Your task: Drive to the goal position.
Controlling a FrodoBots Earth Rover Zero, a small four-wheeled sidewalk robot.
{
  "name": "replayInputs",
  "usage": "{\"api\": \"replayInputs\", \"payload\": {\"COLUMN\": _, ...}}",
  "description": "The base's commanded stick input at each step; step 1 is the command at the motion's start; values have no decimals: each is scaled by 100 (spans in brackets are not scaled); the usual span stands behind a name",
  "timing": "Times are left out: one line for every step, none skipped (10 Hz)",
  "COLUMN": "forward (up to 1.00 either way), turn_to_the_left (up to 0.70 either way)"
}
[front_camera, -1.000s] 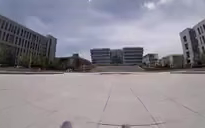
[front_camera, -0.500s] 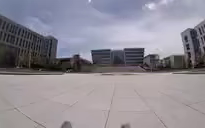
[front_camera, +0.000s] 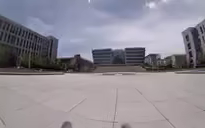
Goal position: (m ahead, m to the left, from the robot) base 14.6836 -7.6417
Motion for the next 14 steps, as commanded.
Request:
{"api": "replayInputs", "payload": {"forward": 70, "turn_to_the_left": 3}}
{"api": "replayInputs", "payload": {"forward": 70, "turn_to_the_left": 3}}
{"api": "replayInputs", "payload": {"forward": 70, "turn_to_the_left": 3}}
{"api": "replayInputs", "payload": {"forward": 70, "turn_to_the_left": 3}}
{"api": "replayInputs", "payload": {"forward": 70, "turn_to_the_left": 3}}
{"api": "replayInputs", "payload": {"forward": 70, "turn_to_the_left": 3}}
{"api": "replayInputs", "payload": {"forward": 70, "turn_to_the_left": 3}}
{"api": "replayInputs", "payload": {"forward": 70, "turn_to_the_left": 3}}
{"api": "replayInputs", "payload": {"forward": 70, "turn_to_the_left": 3}}
{"api": "replayInputs", "payload": {"forward": 70, "turn_to_the_left": 3}}
{"api": "replayInputs", "payload": {"forward": 70, "turn_to_the_left": 2}}
{"api": "replayInputs", "payload": {"forward": 70, "turn_to_the_left": 1}}
{"api": "replayInputs", "payload": {"forward": 70, "turn_to_the_left": 0}}
{"api": "replayInputs", "payload": {"forward": 70, "turn_to_the_left": -3}}
